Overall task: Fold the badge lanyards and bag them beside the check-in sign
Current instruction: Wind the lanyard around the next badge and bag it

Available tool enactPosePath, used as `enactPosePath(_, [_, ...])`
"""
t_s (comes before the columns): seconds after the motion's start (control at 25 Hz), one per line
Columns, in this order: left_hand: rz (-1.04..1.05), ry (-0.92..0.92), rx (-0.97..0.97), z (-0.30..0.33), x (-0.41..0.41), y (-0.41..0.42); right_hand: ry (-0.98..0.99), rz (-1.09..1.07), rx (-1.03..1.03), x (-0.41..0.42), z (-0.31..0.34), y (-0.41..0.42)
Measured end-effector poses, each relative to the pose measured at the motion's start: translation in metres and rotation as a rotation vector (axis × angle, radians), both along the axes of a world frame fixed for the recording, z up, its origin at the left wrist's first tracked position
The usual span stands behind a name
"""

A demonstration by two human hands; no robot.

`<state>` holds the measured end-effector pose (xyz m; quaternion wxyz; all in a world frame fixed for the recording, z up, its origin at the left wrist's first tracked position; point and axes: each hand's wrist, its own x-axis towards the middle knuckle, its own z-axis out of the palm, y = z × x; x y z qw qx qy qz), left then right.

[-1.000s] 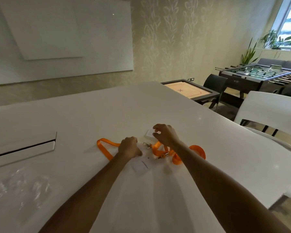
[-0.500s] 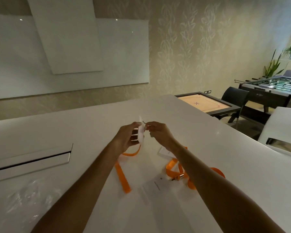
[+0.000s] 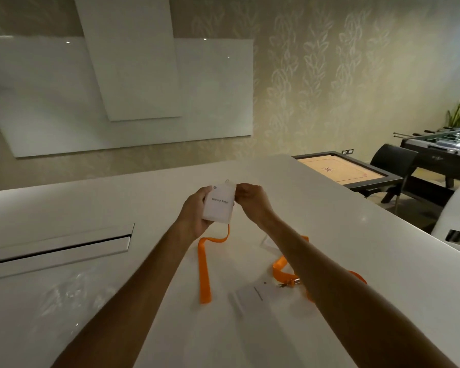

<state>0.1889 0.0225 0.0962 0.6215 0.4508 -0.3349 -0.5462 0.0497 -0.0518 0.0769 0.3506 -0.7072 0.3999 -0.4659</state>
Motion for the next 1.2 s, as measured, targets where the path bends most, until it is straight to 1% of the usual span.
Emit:
enactPosePath(0.16, [0.019, -0.056, -0.067, 0.004, -0.001, 0.005, -0.039, 0.104, 0.025, 0.001, 0.011, 0.013])
enactPosePath(0.32, [0.081, -0.105, -0.095, 0.010, -0.002, 0.009, -0.047, 0.191, 0.047, 0.005, 0.017, 0.021])
enactPosePath(0.52, [0.155, -0.080, -0.126, 0.025, 0.004, 0.018, -0.049, 0.290, 0.021, 0.015, 0.024, 0.022])
enactPosePath(0.64, [0.210, -0.110, -0.128, 0.032, 0.011, 0.018, -0.051, 0.279, -0.003, 0.027, 0.028, 0.020])
enactPosePath(0.76, [0.221, -0.131, -0.157, 0.037, 0.018, 0.019, -0.055, 0.223, -0.008, 0.039, 0.027, 0.022])
enactPosePath(0.92, [0.240, -0.147, -0.220, 0.035, 0.015, 0.018, -0.126, 0.198, 0.063, 0.041, 0.018, 0.025])
enactPosePath(1.04, [0.241, -0.169, -0.220, 0.031, 0.011, 0.018, -0.239, 0.201, 0.161, 0.038, 0.009, 0.025])
enactPosePath(1.2, [0.256, -0.179, -0.207, 0.031, 0.010, 0.018, -0.263, 0.213, 0.149, 0.036, -0.002, 0.030])
